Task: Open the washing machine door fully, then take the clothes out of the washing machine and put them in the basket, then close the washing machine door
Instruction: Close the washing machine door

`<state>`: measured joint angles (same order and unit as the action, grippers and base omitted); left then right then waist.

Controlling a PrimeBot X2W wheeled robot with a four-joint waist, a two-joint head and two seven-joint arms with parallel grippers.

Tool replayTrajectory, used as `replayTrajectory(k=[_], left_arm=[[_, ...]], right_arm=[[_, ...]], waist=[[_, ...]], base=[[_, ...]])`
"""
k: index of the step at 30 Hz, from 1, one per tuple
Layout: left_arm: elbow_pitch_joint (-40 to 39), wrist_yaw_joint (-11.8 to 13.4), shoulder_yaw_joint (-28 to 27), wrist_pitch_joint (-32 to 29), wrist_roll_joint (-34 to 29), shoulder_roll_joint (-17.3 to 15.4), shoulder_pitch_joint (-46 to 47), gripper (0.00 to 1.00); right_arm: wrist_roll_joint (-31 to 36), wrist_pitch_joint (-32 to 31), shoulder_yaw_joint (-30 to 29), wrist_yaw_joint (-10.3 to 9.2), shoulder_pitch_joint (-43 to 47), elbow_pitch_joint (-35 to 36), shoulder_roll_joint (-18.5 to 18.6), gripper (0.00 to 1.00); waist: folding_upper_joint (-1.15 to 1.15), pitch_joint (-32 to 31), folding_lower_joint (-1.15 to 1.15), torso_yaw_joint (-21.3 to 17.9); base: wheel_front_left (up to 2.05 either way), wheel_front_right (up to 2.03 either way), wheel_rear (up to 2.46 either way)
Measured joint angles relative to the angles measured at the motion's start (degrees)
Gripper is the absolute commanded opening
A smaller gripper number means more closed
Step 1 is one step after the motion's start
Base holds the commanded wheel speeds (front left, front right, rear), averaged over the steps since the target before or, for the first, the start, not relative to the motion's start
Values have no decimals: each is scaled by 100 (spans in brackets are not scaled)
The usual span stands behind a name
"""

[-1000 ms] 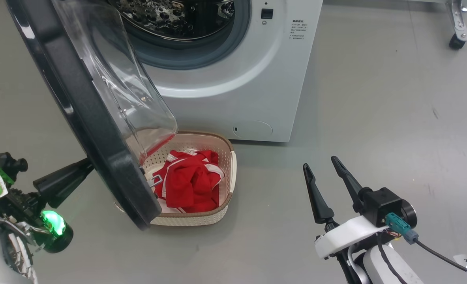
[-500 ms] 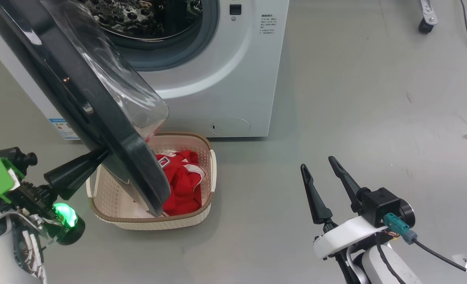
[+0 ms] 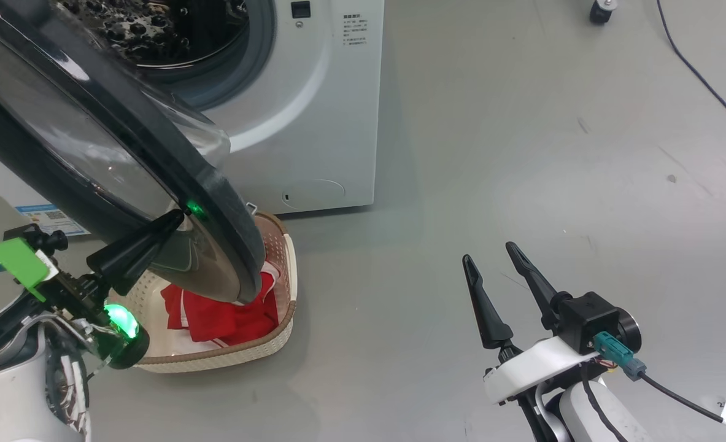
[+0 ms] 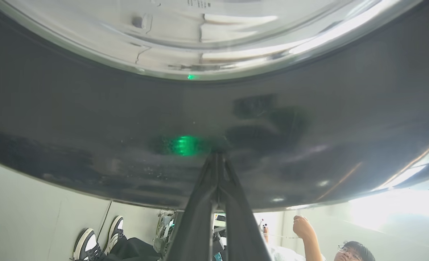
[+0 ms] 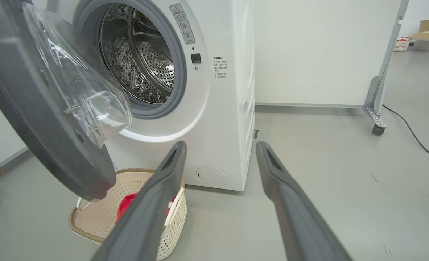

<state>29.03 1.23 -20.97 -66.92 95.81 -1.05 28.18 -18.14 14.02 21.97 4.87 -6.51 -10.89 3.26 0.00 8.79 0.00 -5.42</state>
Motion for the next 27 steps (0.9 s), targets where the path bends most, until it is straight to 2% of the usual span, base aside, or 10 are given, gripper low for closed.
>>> replayTrajectory(k=[15, 27], left_arm=[[147, -80, 630, 1831, 252, -3, -2, 0], [305, -174, 1211, 3038, 577, -7, 62, 0]], right_arm=[[-51, 0, 32, -7, -1, 71, -4, 100], [-109, 1, -34, -93, -2, 165, -9, 100]], waist=[[0, 103, 0, -532], [0, 219, 0, -666]], base=[[0, 0, 0], [0, 0, 0]])
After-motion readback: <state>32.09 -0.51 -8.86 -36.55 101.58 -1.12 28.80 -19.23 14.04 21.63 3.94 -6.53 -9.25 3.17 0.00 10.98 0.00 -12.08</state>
